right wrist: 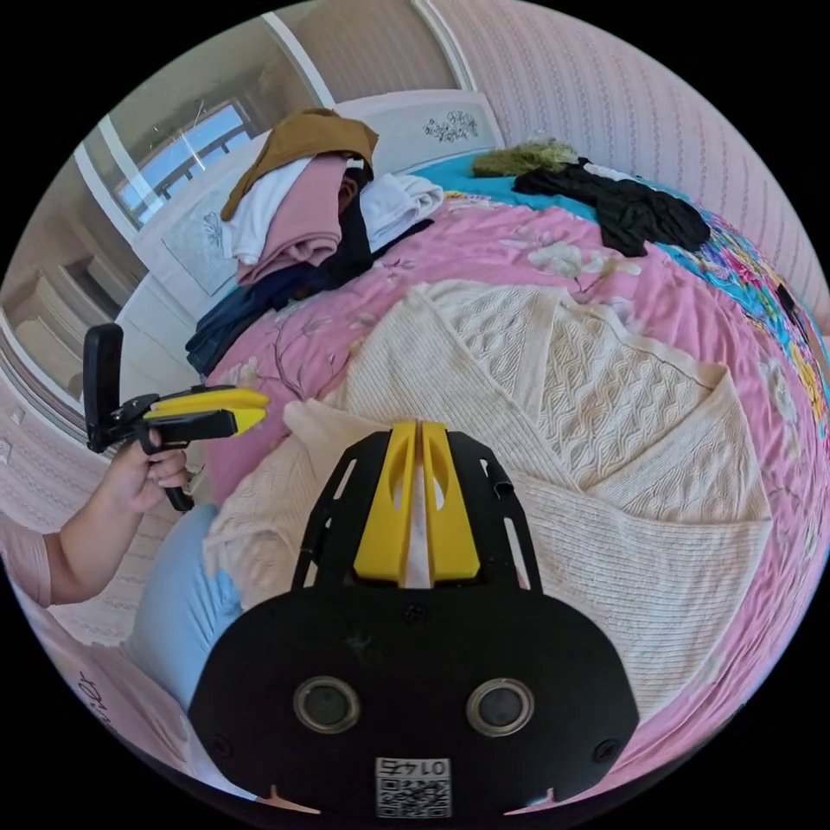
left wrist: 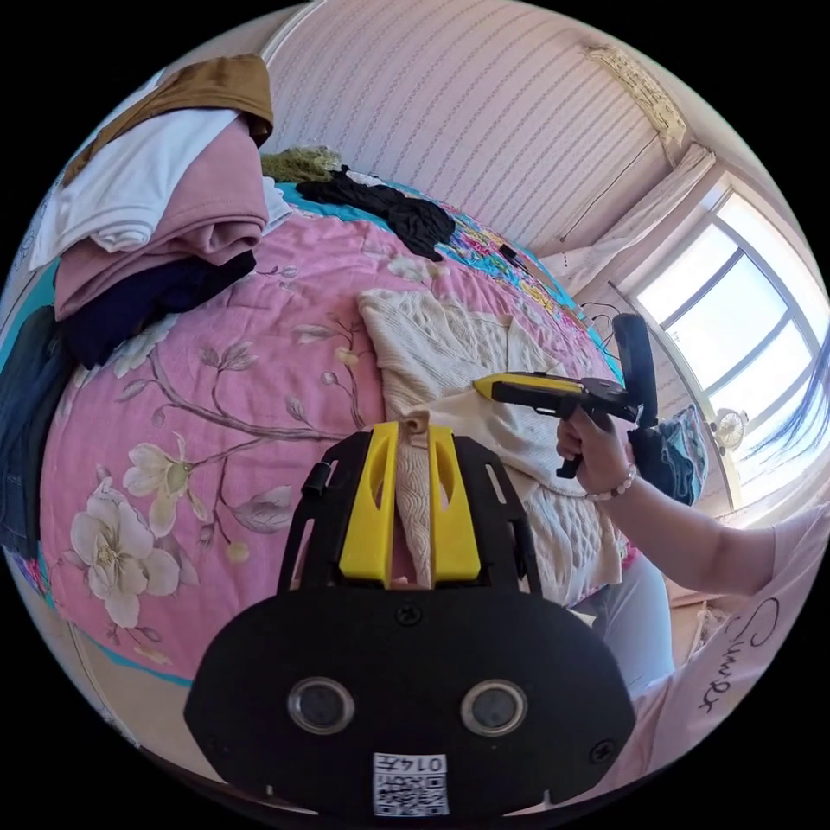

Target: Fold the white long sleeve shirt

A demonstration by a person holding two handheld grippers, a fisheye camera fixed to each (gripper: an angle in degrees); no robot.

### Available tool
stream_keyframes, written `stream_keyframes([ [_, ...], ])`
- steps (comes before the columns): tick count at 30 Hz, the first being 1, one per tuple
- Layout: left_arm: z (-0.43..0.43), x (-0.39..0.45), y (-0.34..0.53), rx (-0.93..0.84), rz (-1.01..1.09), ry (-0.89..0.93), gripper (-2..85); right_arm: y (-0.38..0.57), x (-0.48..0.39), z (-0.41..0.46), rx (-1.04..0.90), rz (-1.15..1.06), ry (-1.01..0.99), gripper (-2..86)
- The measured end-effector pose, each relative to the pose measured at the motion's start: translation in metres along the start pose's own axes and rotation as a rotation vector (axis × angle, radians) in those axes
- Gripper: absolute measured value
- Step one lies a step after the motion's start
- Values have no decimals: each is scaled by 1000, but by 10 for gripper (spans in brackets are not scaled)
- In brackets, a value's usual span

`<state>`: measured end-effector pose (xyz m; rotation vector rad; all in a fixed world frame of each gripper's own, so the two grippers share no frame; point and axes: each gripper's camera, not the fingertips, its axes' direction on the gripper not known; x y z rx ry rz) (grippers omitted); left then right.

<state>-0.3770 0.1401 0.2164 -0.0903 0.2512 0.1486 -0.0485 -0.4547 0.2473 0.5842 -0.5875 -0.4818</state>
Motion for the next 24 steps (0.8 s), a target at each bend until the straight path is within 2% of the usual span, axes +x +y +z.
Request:
stream_keyframes([
  [3, 11, 0, -1, -18, 20, -28, 66, 5, 12, -7, 25, 44, 2, 6],
  [6, 27, 1, -5, -50, 20, -48, 79, 7, 20, 3, -70, 54, -18, 5],
  [8, 36, 4, -8, -70, 41, -24, 68, 9, 20, 1, -78, 42, 1, 5],
  [10, 41, 9, -9, -79, 71, -94, 7, 10, 21, -6, -82, 32, 22, 6],
  [13, 32, 4, -9, -64, 59, -67, -5, 16, 24, -21, -46, 30, 36, 7],
  [16, 45, -7, -7, -157, 74, -117, -2, 23, 33, -20, -73, 38, 16, 9],
  [18, 47, -14, -6, -148, 53, -88, 10, 27, 40, -24, -76, 54, -12, 12],
  [20, 41, -19, -11, -151, 28, -65, 34, 33, 44, -45, -9, 56, -35, 18],
  [22, 26, -27, -15, -99, -11, -123, 58, 50, 53, -87, 145, 45, -36, 30],
  [24, 18, -39, -20, -53, -33, -142, 62, 68, 69, -118, 220, 47, 14, 41],
])
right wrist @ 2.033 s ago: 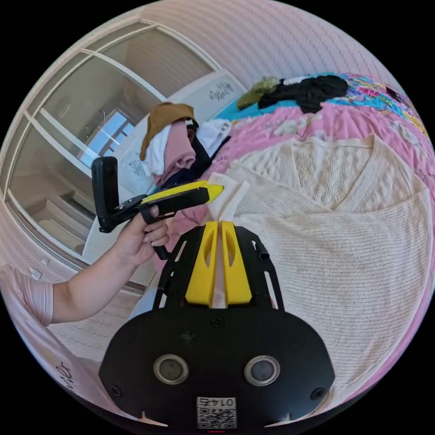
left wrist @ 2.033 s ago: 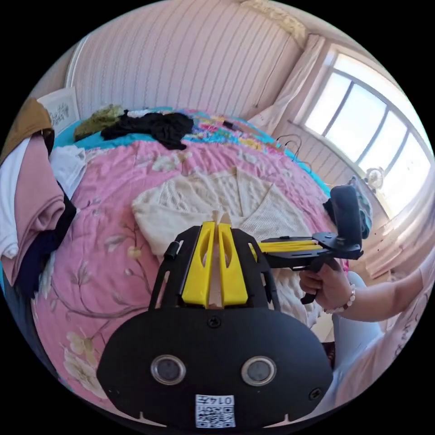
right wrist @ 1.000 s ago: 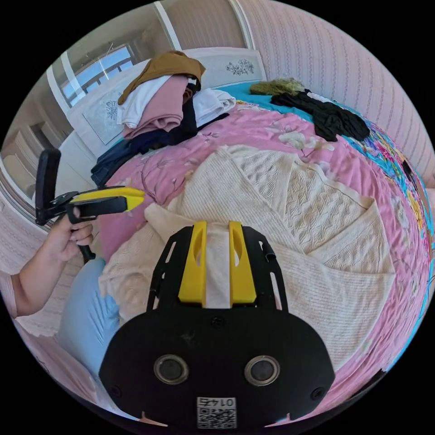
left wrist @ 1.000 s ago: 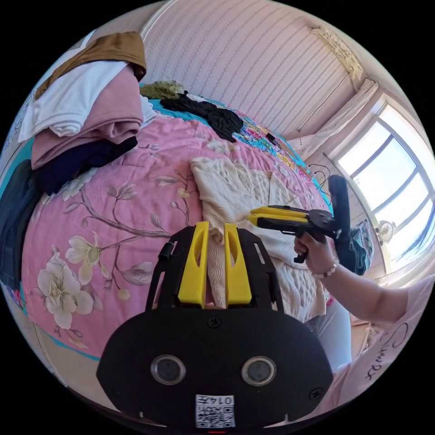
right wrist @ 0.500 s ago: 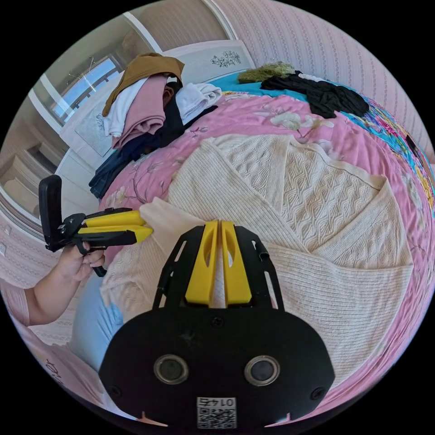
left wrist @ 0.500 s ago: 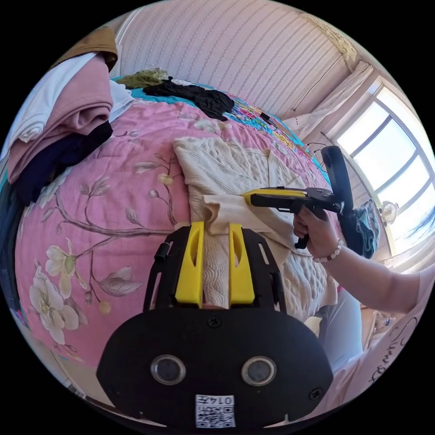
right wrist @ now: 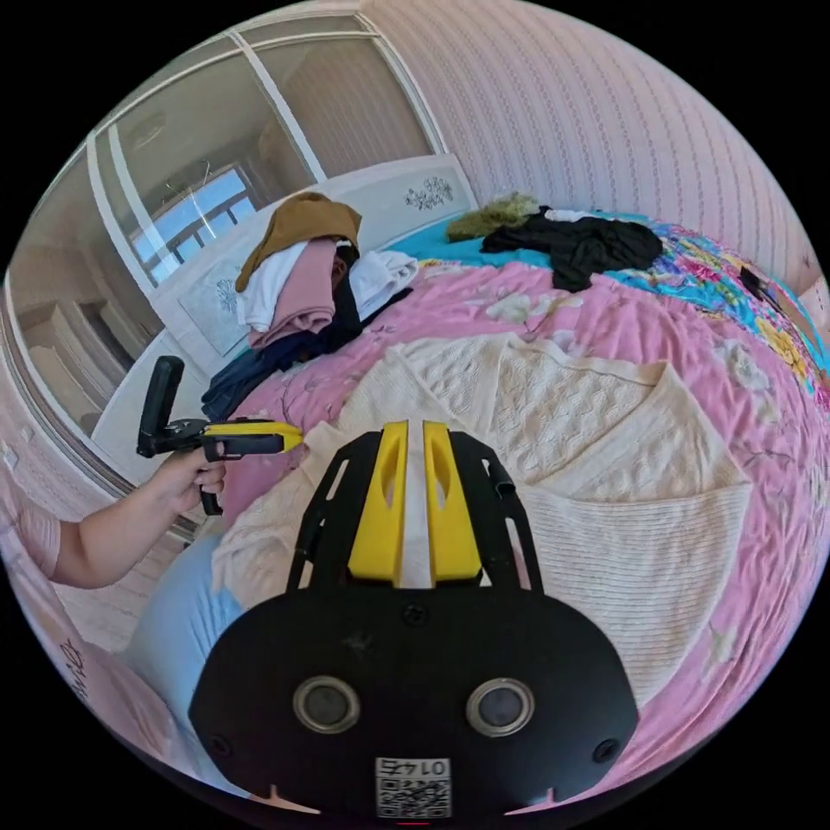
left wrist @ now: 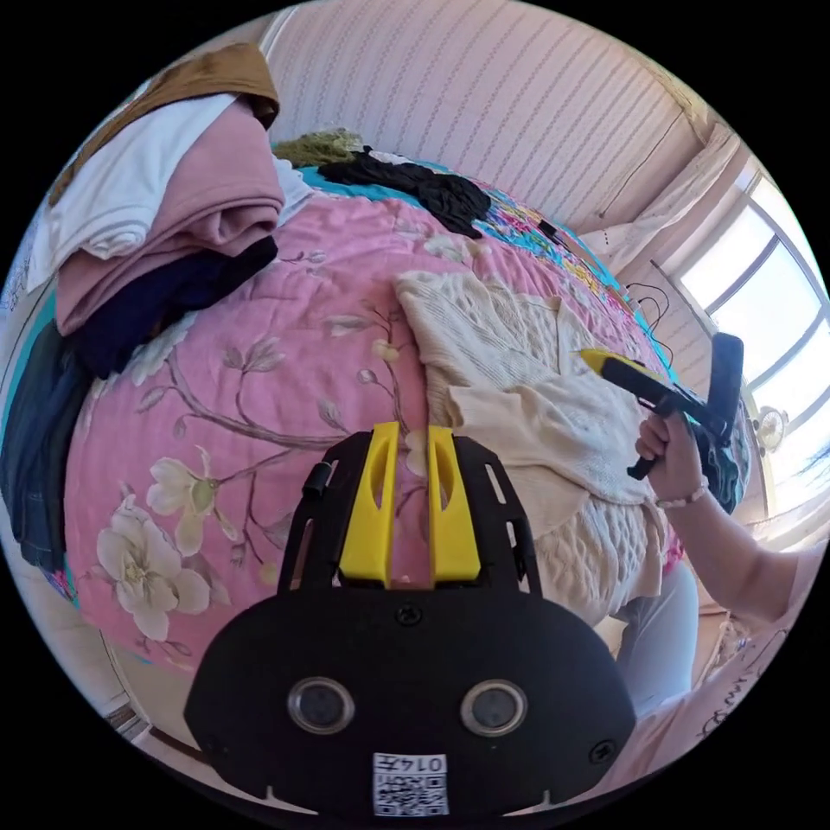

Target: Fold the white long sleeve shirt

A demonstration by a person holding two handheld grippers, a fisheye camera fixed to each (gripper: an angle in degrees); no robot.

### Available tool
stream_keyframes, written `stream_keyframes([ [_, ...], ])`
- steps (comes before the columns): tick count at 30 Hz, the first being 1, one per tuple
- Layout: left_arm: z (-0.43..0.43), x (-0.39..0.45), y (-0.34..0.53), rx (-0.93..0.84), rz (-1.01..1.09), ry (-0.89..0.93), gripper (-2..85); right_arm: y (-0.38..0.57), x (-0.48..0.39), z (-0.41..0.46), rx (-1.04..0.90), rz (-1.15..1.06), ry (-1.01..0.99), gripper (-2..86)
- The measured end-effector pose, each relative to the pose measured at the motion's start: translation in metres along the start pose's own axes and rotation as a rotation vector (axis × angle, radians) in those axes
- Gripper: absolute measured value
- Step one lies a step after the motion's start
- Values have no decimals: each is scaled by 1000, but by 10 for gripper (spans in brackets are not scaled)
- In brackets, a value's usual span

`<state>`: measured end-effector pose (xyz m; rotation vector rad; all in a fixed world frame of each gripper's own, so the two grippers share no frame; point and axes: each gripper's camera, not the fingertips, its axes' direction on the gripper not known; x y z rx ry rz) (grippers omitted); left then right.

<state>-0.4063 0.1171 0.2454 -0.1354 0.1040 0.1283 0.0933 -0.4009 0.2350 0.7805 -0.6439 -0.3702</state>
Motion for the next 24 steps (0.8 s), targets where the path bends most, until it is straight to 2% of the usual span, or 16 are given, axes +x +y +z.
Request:
stream_keyframes([
  [4, 2, -24, -29, 73, -15, 155, 74, 22, 77, -59, -21, 147, 180, 73],
  [7, 19, -32, -54, 83, -28, 159, 75, 36, 136, -86, -85, 334, 215, 102],
  [10, 46, -42, -80, 32, -100, 272, 103, 43, 171, -100, -79, 419, 221, 114],
  [12, 58, -43, -90, 36, -103, 254, 115, 43, 187, -100, -99, 455, 217, 125],
  [17, 87, -41, -106, -73, -150, 225, 111, 38, 211, -76, -243, 473, 137, 121],
  [19, 88, -43, -109, -111, -134, 216, 35, 33, 209, -74, -299, 411, 162, 56],
  [22, 83, -44, -112, -79, -167, 313, 9, 31, 210, -84, -287, 393, 64, 33],
  [24, 75, -35, -117, -49, -114, 300, 4, 32, 210, -97, -244, 400, 69, 27],
])
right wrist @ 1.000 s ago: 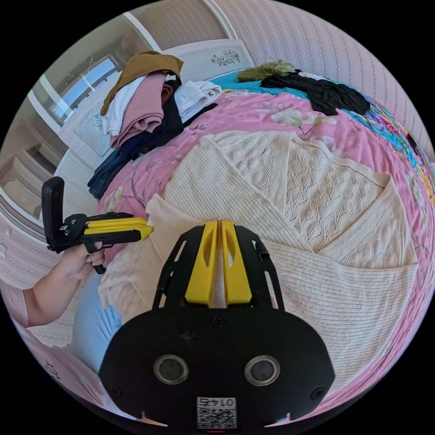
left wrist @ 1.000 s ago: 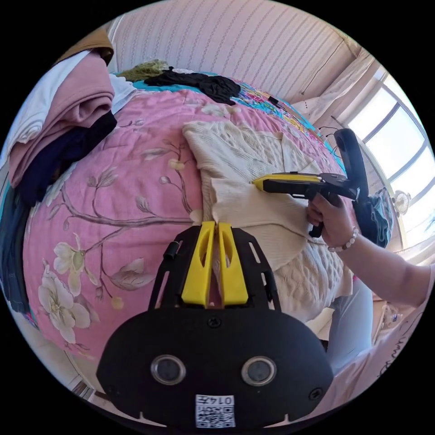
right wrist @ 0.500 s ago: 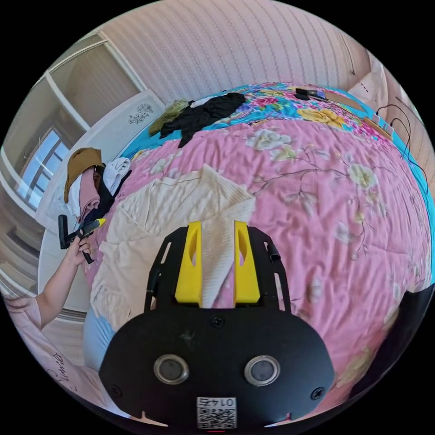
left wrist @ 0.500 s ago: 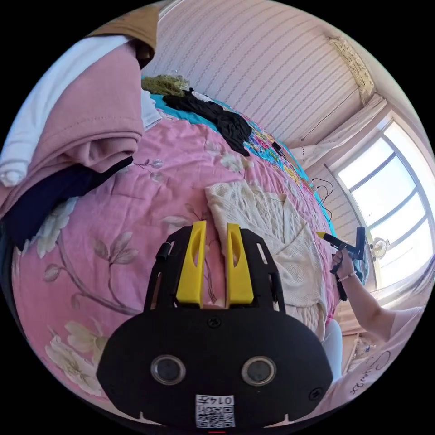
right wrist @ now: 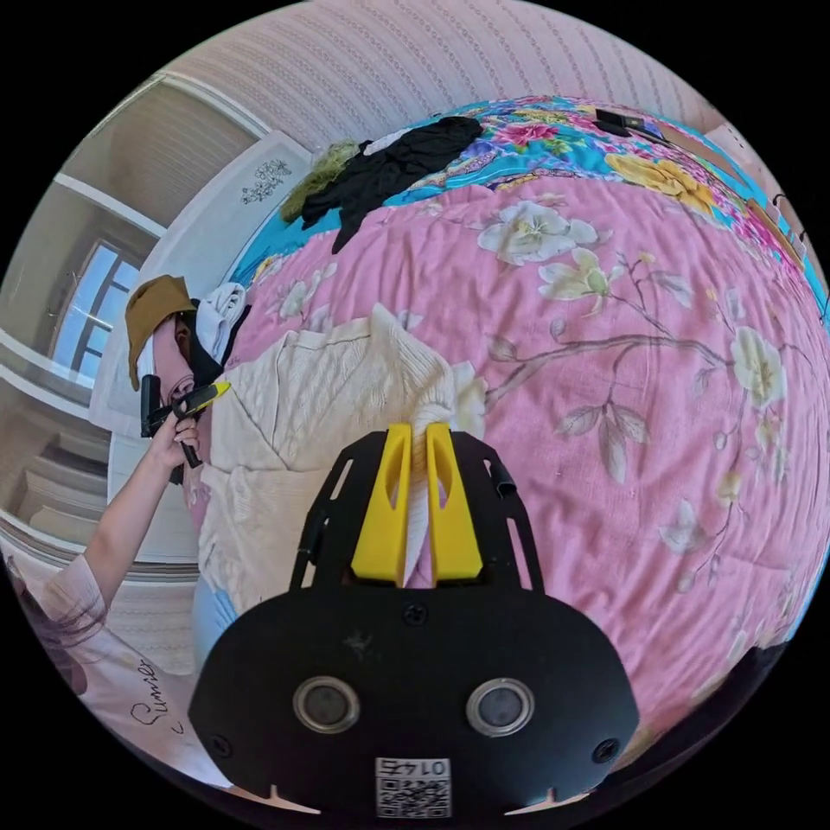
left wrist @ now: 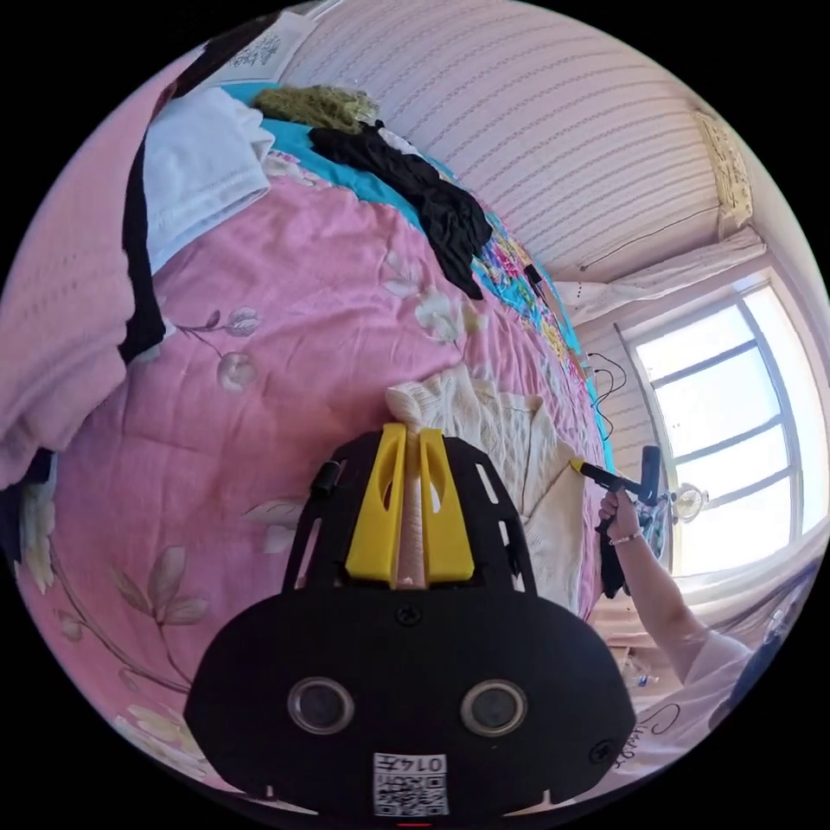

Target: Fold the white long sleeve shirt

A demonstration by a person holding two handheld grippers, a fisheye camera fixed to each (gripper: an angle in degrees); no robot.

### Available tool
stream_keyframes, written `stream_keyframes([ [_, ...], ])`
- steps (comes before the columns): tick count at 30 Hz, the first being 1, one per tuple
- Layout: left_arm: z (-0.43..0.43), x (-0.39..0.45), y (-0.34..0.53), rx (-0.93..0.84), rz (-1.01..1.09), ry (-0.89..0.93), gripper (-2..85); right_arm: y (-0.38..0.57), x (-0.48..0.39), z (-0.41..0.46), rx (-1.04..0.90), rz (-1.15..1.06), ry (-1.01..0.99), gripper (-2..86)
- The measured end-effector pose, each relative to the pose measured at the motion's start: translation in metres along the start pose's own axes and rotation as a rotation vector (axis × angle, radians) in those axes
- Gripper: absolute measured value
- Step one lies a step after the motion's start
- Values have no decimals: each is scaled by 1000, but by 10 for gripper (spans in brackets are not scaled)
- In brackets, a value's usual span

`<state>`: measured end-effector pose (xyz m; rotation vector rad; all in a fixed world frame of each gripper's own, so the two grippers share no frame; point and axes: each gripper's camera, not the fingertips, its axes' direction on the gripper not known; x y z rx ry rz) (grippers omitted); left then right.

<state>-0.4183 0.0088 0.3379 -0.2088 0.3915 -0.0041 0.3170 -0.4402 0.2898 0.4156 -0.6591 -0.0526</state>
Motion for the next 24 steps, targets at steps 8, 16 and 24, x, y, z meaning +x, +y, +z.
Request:
stream_keyframes([
  [8, -62, 48, 56, 120, 240, 63, 1, 76, -20, -75, 223, -108, -114, 18],
  [16, -81, 34, 228, 29, 152, 86, 13, 226, -39, -62, 96, -134, -142, 20],
  [24, -58, 49, 310, -87, 115, -220, -3, 301, -57, -28, -41, 45, 49, 11],
])
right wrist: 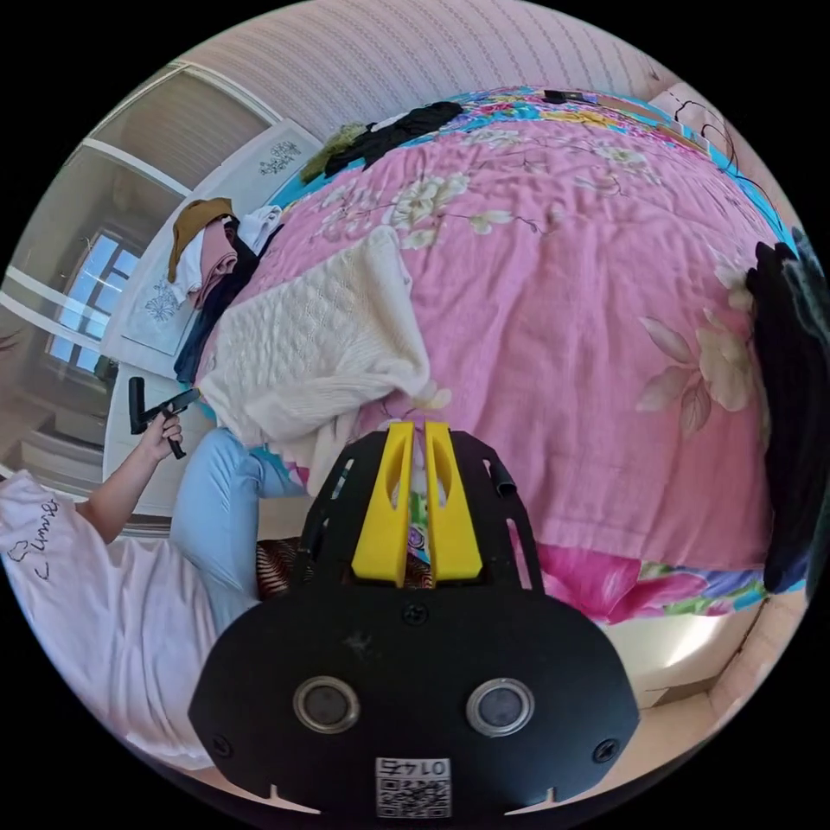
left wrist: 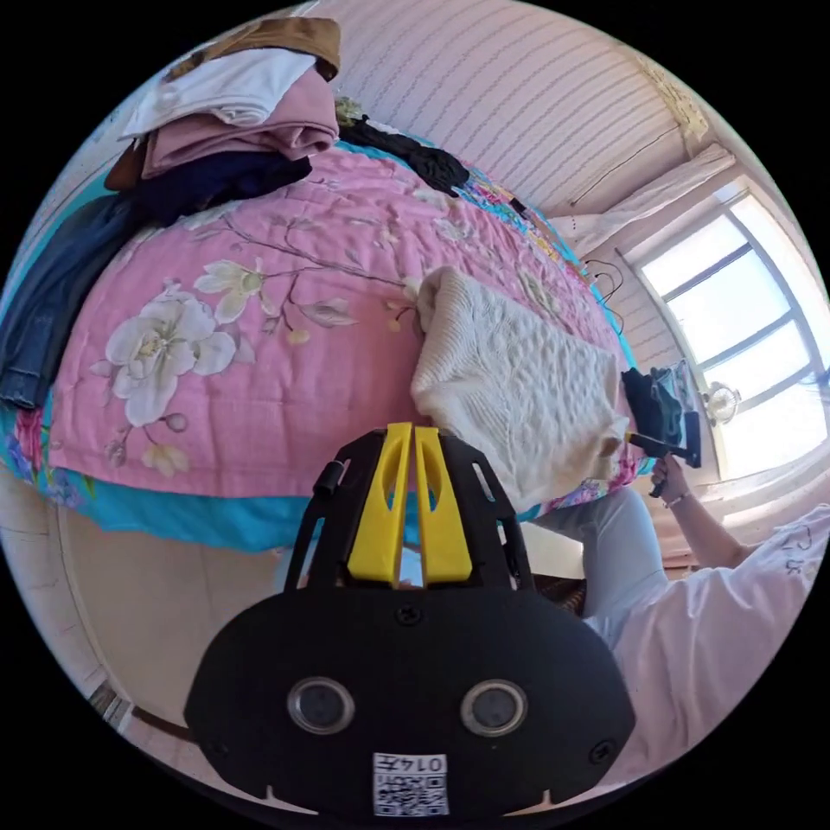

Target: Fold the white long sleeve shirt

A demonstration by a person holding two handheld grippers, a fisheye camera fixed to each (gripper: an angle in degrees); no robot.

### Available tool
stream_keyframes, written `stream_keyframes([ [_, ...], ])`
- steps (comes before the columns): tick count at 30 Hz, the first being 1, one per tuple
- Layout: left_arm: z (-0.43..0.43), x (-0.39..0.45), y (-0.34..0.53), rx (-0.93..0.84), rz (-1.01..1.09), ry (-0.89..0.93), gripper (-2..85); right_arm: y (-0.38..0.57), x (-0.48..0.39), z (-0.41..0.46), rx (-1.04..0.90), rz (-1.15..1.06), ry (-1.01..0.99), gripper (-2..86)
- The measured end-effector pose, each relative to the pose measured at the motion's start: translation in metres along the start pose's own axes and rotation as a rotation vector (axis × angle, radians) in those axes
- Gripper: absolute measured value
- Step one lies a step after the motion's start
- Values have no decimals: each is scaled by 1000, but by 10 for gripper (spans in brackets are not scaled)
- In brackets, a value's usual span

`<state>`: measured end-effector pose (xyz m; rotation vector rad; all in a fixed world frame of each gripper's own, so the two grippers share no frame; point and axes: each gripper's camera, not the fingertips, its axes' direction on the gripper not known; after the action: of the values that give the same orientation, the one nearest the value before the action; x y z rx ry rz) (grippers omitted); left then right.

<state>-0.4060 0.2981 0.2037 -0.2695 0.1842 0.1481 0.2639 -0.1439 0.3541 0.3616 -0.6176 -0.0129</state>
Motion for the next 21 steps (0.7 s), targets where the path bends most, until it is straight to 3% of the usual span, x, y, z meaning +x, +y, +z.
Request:
stream_keyframes([
  [3, -10, 29, 14, 30, 57, -73, -8, 9, -22, -4, 38, -18, 33, 6],
  [7, -10, 82, 30, 88, 123, -20, -10, 9, -70, 5, 78, -111, 41, 2],
  [12, 23, 143, 46, 42, 228, -114, -10, 4, -106, 38, 16, -134, 72, 2],
  [17, 66, 192, 56, 7, 259, 131, -10, -2, -148, 69, -25, -218, -118, -1],
  [21, 110, 264, 66, -71, 494, -14, -10, -22, -219, 112, -112, -452, 64, -2],
])
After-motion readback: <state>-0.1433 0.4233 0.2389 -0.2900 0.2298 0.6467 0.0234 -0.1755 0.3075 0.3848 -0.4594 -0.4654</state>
